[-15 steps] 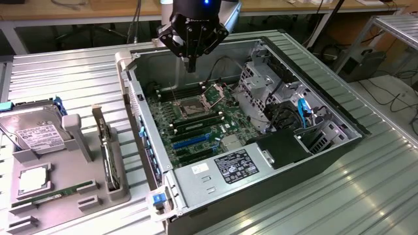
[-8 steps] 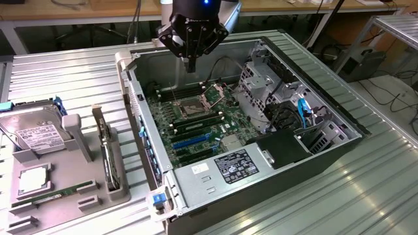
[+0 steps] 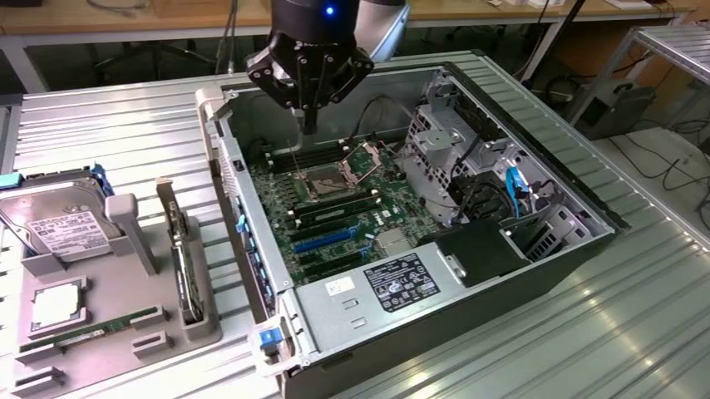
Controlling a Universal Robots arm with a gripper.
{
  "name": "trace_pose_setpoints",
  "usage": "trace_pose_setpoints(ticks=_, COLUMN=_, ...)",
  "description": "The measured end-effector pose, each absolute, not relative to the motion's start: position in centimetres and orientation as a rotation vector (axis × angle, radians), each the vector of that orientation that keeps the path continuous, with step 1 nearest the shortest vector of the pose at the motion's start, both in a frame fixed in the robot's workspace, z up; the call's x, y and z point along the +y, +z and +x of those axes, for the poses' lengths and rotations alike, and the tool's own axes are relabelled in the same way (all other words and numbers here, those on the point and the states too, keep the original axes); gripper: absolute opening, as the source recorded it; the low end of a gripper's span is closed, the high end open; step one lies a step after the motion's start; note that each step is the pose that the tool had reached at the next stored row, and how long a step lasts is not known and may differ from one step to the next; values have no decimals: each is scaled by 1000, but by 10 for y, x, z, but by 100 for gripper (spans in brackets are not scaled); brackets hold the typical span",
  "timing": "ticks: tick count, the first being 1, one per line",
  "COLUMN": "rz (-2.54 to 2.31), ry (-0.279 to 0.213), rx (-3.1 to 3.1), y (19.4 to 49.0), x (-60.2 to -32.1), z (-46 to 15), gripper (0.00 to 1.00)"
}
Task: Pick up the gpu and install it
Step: 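Reach for the gpu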
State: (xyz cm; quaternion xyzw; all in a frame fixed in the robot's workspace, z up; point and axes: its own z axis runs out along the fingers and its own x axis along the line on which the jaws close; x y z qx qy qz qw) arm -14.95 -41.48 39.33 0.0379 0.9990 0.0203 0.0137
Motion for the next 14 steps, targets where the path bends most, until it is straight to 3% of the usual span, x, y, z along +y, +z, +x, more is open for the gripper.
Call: trace_pose_setpoints(ticks=14, rz=118, ry=63, rx=3111, y=393, x=-442, z=-219, gripper=13)
